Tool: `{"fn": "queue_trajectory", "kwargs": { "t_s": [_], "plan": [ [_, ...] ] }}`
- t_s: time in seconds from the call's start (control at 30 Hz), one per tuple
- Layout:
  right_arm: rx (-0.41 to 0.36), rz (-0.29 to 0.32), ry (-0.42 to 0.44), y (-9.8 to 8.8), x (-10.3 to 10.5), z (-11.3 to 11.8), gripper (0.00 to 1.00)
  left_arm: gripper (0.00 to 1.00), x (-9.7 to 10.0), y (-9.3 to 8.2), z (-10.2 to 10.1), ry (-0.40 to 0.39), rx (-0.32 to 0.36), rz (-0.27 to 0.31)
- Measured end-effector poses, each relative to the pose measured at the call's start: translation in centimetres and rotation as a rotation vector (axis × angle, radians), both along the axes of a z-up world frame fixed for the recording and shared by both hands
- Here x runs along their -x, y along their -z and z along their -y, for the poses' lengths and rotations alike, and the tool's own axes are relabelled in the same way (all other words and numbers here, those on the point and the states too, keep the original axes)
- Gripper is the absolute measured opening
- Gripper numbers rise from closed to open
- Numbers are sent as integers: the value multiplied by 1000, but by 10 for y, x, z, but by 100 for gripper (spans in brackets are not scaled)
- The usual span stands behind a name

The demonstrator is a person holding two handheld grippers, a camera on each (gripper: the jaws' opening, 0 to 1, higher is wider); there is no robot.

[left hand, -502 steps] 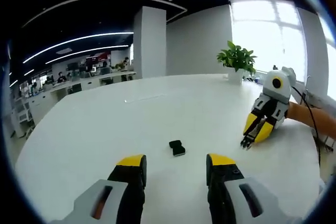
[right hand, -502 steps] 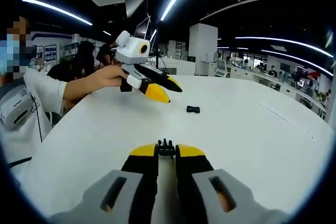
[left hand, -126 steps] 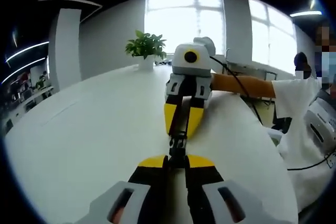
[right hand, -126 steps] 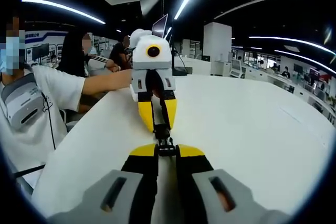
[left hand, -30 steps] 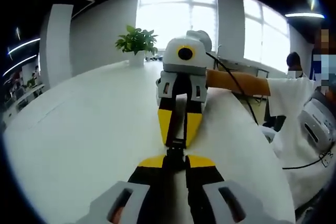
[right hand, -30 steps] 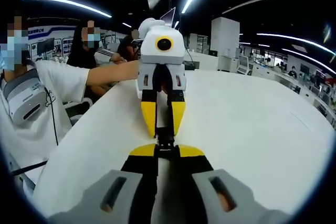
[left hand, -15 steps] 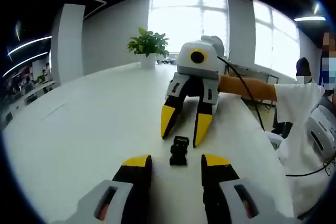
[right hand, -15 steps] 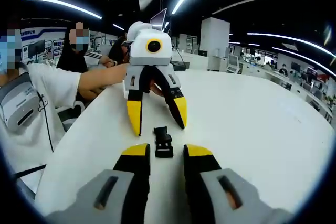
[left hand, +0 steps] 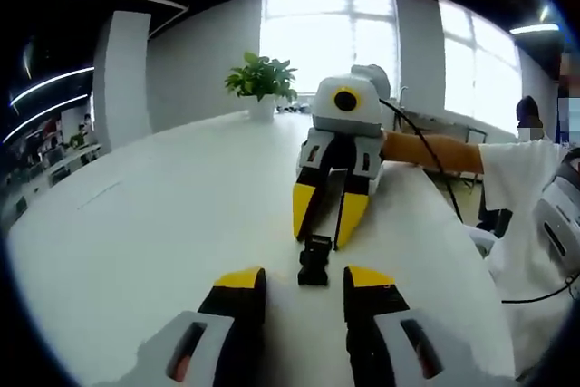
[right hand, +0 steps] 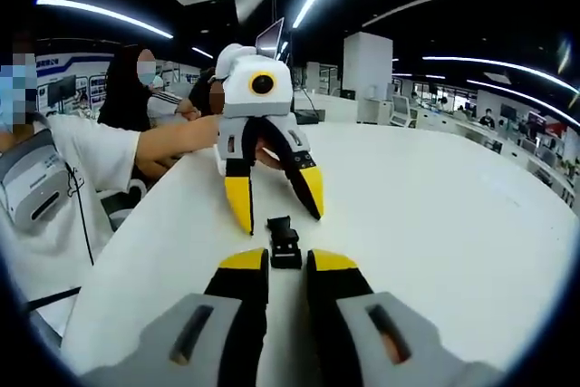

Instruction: Snap the two parts of the plastic buckle together until the buckle closes and remains connected.

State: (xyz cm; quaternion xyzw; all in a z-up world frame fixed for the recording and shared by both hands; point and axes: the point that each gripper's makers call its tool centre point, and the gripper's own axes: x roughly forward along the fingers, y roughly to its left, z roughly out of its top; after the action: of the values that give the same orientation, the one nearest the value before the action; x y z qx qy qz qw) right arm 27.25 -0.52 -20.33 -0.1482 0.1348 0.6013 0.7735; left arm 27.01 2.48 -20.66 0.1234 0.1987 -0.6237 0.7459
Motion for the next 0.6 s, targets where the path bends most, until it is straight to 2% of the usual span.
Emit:
{"fn": "queue_trajectory", "kwargs": {
  "t_s": [0.17, 0.23, 0.33, 0.4, 0.47, 0.6],
  "plan": [
    [-2, -3, 3, 1, 1, 0, 16, 32, -4, -4, 0, 9, 6, -25],
    [-2, -3, 2, 1, 1, 0, 16, 34, -1, -3, 0, 13, -2, -16],
    [-5, -5, 4, 1, 1, 0, 16, 43, 0, -5, 2, 18, -8, -26],
    [-6, -7, 4, 1, 0, 0, 16, 47, 1, -4, 3, 27, -20, -11],
    [-7, -7, 5, 1, 0, 0, 16, 48, -5, -4, 5, -21, -24, -16],
    [-7, -9, 4, 1, 0, 0, 16, 43, -5, -3, 7, 7, -30, -1]
  ]
}}
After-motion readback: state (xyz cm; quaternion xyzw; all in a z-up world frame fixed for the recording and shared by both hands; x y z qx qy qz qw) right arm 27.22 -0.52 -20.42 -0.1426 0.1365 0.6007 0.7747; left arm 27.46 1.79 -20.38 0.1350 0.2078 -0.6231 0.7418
